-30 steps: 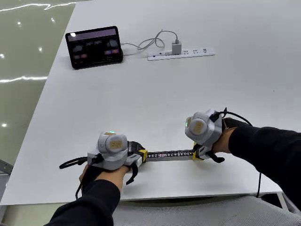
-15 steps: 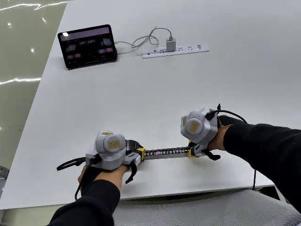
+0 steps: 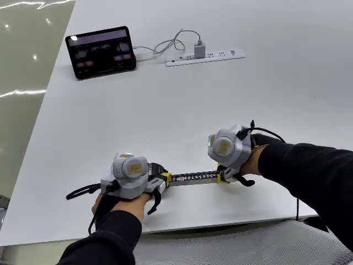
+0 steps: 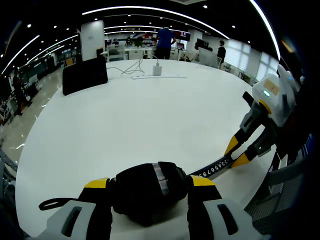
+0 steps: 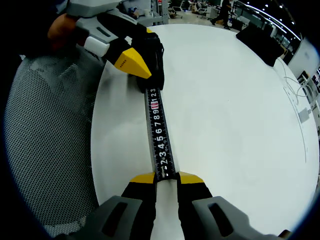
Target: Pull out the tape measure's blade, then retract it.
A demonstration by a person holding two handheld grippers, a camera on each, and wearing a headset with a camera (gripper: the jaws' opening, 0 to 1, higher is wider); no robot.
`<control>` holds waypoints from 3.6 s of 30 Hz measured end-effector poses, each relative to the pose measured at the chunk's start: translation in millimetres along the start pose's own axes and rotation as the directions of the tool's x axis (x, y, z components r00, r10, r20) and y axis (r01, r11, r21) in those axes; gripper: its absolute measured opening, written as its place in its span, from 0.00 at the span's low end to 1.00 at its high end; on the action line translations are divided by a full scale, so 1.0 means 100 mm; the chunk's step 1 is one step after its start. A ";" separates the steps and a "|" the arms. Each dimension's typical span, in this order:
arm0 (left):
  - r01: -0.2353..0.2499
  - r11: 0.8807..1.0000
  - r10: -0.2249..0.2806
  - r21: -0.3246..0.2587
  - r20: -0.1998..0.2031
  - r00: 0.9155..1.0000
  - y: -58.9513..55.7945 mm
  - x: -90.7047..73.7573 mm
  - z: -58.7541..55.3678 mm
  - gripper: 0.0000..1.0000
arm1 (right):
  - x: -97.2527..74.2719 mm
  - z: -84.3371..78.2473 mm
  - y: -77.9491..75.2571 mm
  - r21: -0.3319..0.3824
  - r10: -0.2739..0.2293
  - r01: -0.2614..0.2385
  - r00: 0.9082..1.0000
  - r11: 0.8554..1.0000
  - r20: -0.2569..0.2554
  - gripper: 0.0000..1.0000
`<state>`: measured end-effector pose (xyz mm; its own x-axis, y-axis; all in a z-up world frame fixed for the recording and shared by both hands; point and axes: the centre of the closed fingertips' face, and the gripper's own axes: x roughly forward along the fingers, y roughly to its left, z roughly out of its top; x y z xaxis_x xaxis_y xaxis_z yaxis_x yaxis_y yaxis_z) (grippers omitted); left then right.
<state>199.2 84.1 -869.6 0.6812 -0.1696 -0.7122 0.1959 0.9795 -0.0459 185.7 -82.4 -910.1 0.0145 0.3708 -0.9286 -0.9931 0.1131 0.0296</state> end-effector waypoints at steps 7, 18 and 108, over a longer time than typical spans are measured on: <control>0.004 1.000 -0.004 0.003 0.001 1.000 0.00 0.00 0.00 0.56 | 0.02 0.05 0.01 0.001 -0.007 0.007 1.000 1.000 -0.001 0.11; 0.002 1.000 -0.002 0.003 0.001 1.000 0.00 0.00 0.00 0.56 | 0.05 0.11 0.01 -0.015 0.001 -0.001 1.000 1.000 0.012 0.11; 0.005 1.000 -0.005 -0.005 0.002 1.000 0.01 0.01 0.00 0.56 | 0.19 0.49 0.07 -0.048 0.031 -0.026 0.994 0.999 0.106 0.11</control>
<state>199.7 84.7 -870.1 0.6815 -0.1743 -0.7107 0.1954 0.9793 -0.0528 185.0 -29.5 -909.9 -0.0038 0.4699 -0.8827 -0.9976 0.0594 0.0359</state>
